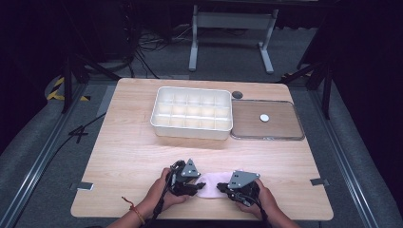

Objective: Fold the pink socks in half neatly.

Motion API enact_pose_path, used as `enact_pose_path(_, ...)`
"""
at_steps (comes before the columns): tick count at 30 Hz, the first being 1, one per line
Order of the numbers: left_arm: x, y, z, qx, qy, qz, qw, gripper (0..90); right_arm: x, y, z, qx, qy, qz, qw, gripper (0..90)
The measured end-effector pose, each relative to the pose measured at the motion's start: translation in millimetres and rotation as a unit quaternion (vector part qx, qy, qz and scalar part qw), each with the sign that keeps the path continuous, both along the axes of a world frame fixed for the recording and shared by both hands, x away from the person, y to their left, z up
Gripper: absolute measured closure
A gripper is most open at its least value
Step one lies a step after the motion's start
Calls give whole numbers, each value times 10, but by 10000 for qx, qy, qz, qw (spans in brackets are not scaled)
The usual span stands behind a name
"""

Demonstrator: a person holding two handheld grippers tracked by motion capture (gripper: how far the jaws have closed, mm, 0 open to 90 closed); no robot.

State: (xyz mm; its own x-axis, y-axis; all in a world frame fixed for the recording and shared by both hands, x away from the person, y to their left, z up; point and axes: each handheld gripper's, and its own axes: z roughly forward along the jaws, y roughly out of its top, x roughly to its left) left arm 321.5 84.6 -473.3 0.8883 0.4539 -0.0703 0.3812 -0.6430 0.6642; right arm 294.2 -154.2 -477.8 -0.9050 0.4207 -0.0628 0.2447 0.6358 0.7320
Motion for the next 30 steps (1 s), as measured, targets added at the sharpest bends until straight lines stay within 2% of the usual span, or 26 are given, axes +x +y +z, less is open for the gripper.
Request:
enact_pose_path(3,67,12,6,-49,119,22,9999,753,-13,50,1,-21,-19,-11,10000,878)
enact_pose_path(6,100,25,-1,-132,220,49,9997,793,-20,93,5,-82,-65,-33,9999,878)
enact_pose_path(7,102,30,-1,-146,229,66,9996,801,-13,102,6,-51,-15,-37,10000,878)
enact_pose_path(14,107,59,-3,-219,304,110,9992,814,30,101,4,30,107,3,9999,878)
enact_pose_path(19,82,78,16,-423,268,150,9986,816,73,92,5,53,182,138,9997,879)
enact_pose_path(22,81,94,37,-499,258,113,9984,816,96,121,16,-23,159,184,9997,879)
enact_pose_path(23,76,107,56,-643,291,125,9974,816,109,129,19,-56,149,180,9997,879)
enact_pose_path(25,70,117,78,-757,291,105,9967,816,134,139,22,-18,237,202,9995,879)
enact_pose_path(30,57,114,110,-826,241,65,9963,816,189,173,28,-31,299,220,9993,879)
